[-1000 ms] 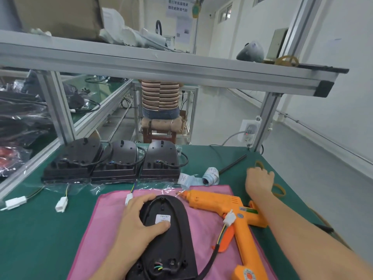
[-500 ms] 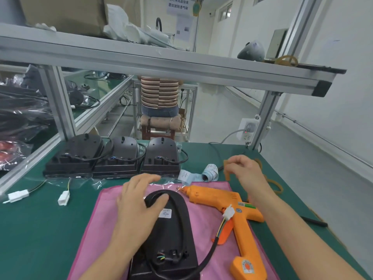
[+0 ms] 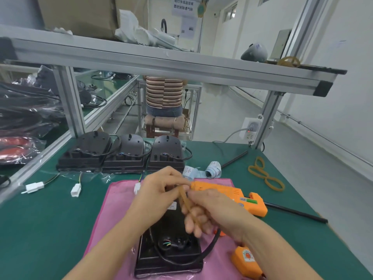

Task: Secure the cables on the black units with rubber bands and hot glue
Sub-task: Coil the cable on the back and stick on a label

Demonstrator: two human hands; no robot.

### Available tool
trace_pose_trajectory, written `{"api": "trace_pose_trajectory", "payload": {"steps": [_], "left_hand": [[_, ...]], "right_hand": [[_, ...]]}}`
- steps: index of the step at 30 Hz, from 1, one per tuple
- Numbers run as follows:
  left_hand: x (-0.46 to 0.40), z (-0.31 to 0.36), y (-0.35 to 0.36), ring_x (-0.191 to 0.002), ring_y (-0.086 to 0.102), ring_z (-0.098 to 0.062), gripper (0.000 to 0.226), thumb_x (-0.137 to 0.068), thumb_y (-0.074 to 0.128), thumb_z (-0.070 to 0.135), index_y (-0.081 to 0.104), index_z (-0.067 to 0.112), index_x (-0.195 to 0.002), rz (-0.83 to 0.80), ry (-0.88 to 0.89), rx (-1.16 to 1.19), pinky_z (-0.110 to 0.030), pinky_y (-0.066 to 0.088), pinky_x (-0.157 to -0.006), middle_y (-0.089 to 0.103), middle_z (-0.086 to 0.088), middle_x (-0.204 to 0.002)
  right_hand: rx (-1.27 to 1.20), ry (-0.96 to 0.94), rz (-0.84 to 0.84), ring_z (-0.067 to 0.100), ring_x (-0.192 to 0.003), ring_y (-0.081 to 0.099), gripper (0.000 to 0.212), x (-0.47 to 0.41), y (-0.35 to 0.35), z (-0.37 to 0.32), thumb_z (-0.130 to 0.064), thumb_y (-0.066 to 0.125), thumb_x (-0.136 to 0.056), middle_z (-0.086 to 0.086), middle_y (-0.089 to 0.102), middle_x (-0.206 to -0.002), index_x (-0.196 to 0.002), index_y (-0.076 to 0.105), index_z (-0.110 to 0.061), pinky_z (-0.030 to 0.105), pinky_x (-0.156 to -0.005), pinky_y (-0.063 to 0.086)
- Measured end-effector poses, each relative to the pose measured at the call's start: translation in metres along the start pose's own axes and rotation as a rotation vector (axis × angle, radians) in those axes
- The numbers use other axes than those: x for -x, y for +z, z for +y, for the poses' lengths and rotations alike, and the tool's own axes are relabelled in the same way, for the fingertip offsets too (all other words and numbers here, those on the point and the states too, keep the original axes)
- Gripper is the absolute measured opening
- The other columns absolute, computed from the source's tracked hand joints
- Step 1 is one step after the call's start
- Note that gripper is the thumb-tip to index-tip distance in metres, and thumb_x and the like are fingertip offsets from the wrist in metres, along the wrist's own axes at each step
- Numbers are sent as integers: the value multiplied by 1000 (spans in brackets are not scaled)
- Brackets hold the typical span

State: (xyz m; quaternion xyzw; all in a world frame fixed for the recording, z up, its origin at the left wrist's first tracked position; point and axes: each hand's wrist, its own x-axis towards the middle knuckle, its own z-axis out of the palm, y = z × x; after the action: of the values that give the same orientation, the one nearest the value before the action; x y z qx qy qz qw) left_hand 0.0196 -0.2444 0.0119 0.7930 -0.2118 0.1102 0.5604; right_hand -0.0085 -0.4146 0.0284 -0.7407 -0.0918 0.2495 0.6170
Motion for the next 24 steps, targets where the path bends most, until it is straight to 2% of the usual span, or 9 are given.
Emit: {"api": "trace_pose_trajectory", "payload": {"steps": [3,7,11,13,15,17,20,22,24], "left_hand": [[4,7,5,-60,49,-2,20,-79,75,3,80,22,-83,-59,101,-74,-13,38,-61,57,9,-77],[5,21,6,-63,55,-9,10,-79,69,19,78,14,-81,-98,250,-118,-27,45,-59,58,5,-69],[8,30,1,-61,55,-9,10,-78,71,19,77,11,-80,-119,316,-135,-27,44,-58,59,4,-67],[7,33,1,-59,51,-4,7,-77,71,16,76,12,-79,-129,329,-219,-23,42,-56,56,8,-64],[5,37,-1,-55,48,0,7,-78,74,5,76,11,-81,-200,261,-234,-16,38,-55,54,10,-60],[4,44,-12,-56,53,-1,21,-76,75,-3,75,11,-92,-341,102,-15,-17,45,-57,64,1,-65],[0,40,-44,-76,68,-16,41,-73,78,-4,73,21,-104,-288,-72,229,-20,54,-71,74,-5,-93],[-2,19,-61,-77,67,-19,28,-79,75,0,73,24,-94,18,-222,70,-24,53,-72,73,-4,-87],[1,-8,-65,-68,61,-21,3,-86,70,13,70,16,-87,123,-432,-113,-32,51,-65,70,-10,-81]], "right_hand": [[303,65,-224,3,-51,62,21,4,-6,-13,-21,48,-100,-2,71,-71,-99,68,-13,13,-40,39],[464,40,-480,3,-69,64,27,8,-1,-25,-29,56,-94,1,75,-98,-108,71,-10,11,-49,46],[361,56,-525,4,-78,65,41,11,1,-20,-8,56,-95,13,60,-131,-134,48,3,14,-54,52],[441,86,-469,1,-65,62,37,15,3,-23,-11,59,-94,12,67,-120,-129,54,0,13,-47,48],[605,86,-407,1,-50,57,18,19,1,-26,-26,65,-91,4,75,-84,-105,71,-17,12,-41,42],[654,70,-328,1,-49,57,16,23,-4,-32,-41,70,-81,-6,73,-69,-78,72,-26,14,-42,43],[598,37,-53,10,-96,67,41,26,-26,-32,-47,76,-71,0,75,-92,-78,68,-7,34,-63,58],[616,41,55,6,-137,37,38,22,-40,-24,-46,73,-78,-16,67,-113,-74,71,-8,30,-94,45],[702,51,103,0,-144,13,40,15,-43,-17,-50,70,-81,-13,53,-136,-75,69,-10,25,-103,26]]}}
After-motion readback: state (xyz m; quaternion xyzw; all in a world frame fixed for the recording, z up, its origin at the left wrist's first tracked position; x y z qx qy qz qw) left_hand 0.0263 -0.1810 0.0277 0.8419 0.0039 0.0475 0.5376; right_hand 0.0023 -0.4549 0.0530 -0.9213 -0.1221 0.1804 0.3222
